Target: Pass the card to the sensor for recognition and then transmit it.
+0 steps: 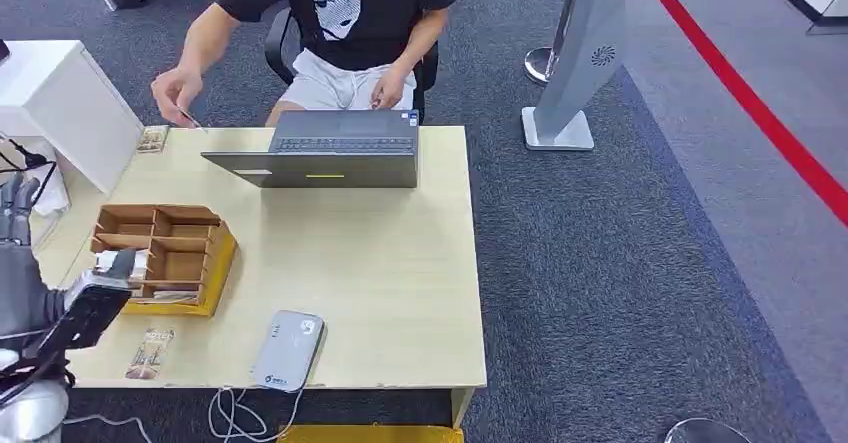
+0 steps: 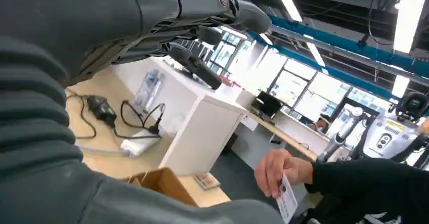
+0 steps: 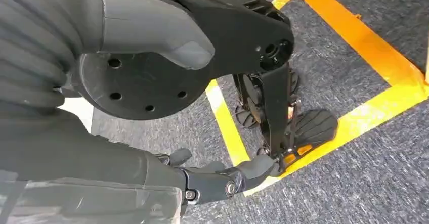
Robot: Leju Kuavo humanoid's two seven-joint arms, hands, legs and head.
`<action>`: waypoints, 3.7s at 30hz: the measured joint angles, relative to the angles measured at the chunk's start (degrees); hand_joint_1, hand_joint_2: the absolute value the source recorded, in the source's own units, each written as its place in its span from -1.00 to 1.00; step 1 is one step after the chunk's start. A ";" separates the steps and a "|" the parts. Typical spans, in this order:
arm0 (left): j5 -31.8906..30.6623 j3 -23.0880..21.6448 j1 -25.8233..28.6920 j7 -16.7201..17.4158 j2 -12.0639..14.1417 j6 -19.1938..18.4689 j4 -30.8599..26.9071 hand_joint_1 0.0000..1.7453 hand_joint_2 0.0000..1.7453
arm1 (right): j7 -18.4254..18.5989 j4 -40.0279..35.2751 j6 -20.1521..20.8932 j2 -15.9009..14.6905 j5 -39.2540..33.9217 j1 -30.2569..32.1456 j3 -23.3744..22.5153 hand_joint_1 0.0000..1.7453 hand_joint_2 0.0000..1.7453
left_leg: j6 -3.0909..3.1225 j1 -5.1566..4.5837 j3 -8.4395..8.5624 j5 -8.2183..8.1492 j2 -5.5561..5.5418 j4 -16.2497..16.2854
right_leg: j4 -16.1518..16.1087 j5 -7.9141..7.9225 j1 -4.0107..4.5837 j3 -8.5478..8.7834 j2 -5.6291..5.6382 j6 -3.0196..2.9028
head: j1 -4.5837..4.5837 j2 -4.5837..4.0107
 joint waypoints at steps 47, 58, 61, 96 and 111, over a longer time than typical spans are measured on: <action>-37.98 -13.35 -28.60 8.89 16.08 25.31 32.01 1.00 1.00 | 2.99 0.63 -0.11 -0.02 11.89 -0.74 8.81 -1.00 1.00 | -0.03 0.03 -0.20 0.25 0.03 0.01 | 0.06 0.20 0.02 -0.18 0.03 -0.13 | -0.04 0.00; -27.71 -2.21 -3.01 -18.36 -7.51 25.81 2.92 1.00 1.00 | 2.78 0.72 -2.43 0.83 9.37 -0.63 8.04 -1.00 1.00 | 0.15 -0.23 -0.26 0.05 0.24 0.01 | -0.02 0.15 -0.21 -0.27 0.20 -0.03 | 0.15 0.00; -23.77 -2.56 3.32 -18.80 -12.86 25.81 -2.13 1.00 1.00 | 2.53 0.72 -2.82 1.16 8.81 -0.45 7.45 -1.00 1.00 | 0.22 -0.23 -0.28 0.01 0.20 0.02 | -0.05 0.09 -0.21 -0.29 0.17 0.06 | 0.17 0.00; -19.19 -9.61 18.59 -7.10 -19.76 25.81 17.42 1.00 1.00 | 0.76 0.72 -5.16 3.02 7.01 0.34 0.70 -1.00 1.00 | 0.21 -0.14 -0.35 0.05 0.01 0.01 | 0.00 0.04 -0.16 -0.29 0.00 0.13 | 0.09 0.00; -20.46 -8.13 15.16 -6.78 -19.32 25.83 26.38 1.00 1.00 | 0.79 0.72 -4.44 3.02 8.33 0.43 0.46 -1.00 1.00 | 0.21 -0.14 -0.34 0.06 -0.01 0.01 | 0.00 0.04 -0.16 -0.26 -0.04 0.14 | 0.02 0.00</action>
